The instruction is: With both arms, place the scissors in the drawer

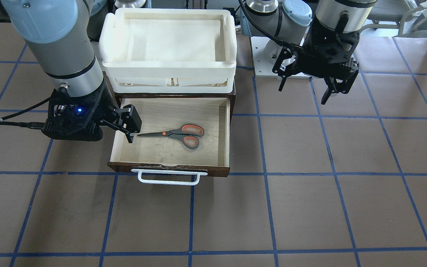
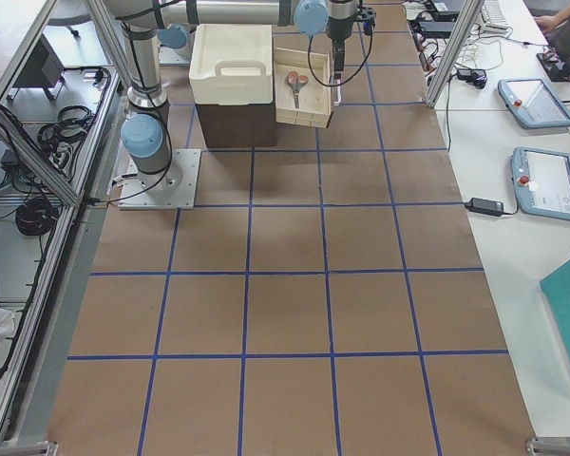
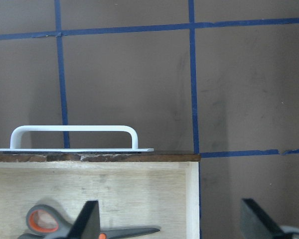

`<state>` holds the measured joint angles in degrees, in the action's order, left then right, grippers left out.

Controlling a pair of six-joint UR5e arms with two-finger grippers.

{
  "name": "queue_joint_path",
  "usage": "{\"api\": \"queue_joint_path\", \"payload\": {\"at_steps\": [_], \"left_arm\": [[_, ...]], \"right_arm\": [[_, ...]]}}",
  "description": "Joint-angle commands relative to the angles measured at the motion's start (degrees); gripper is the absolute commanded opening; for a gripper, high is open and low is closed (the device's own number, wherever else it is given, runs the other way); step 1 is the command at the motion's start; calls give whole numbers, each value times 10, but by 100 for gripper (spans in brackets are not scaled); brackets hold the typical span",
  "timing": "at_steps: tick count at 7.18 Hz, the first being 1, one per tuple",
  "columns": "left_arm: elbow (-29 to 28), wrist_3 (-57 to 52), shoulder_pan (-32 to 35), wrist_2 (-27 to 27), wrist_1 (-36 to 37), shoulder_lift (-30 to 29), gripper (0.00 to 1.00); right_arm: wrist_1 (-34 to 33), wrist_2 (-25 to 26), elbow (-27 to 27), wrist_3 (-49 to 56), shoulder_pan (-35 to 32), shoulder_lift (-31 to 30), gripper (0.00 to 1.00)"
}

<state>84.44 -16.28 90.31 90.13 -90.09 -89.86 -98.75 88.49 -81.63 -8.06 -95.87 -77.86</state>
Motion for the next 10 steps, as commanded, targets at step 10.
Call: {"api": "queue_joint_path", "payload": {"at_steps": [10], "left_arm": [[22, 165, -7, 7, -3, 20, 100]], "right_arm": [[42, 22, -31, 11, 0, -73, 100]]}}
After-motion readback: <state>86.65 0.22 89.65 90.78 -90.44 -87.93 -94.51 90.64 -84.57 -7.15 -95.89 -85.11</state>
